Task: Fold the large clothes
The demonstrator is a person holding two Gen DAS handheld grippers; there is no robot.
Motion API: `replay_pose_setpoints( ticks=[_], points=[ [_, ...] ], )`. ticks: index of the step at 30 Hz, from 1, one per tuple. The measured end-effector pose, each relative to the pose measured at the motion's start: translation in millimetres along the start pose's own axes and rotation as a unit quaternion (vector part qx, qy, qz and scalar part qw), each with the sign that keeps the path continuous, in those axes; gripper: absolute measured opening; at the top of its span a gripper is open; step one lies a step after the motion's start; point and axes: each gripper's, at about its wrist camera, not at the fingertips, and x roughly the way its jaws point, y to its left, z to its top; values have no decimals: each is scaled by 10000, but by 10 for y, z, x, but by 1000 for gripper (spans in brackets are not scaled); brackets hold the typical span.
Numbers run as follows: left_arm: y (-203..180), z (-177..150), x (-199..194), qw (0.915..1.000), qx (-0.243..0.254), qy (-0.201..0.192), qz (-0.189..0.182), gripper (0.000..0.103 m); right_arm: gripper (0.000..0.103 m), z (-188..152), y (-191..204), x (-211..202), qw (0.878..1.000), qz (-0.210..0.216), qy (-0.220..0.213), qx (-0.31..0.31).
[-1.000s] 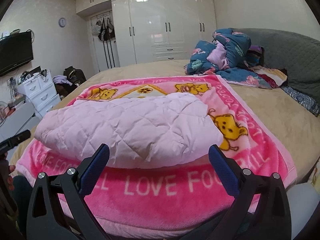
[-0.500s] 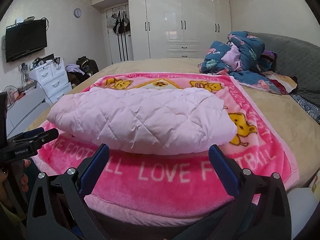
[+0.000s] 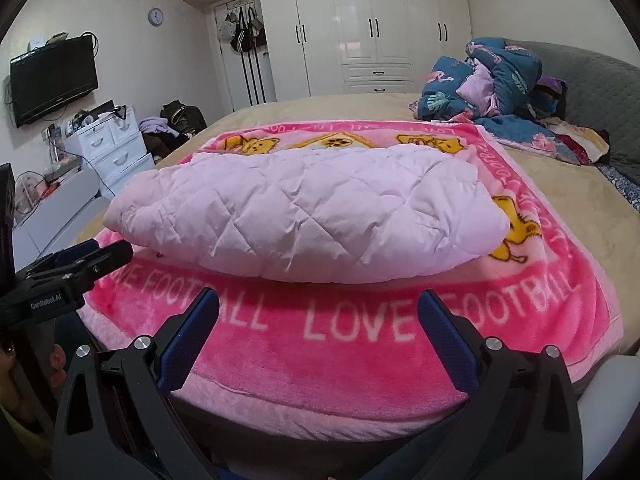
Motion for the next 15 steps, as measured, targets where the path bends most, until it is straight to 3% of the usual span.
replay_pose_setpoints(
  ticks=[15],
  points=[
    [-3,-3,-2,10000,54,-27,6,94,99,7,16,9,10000,-5,-8,-11]
  ],
)
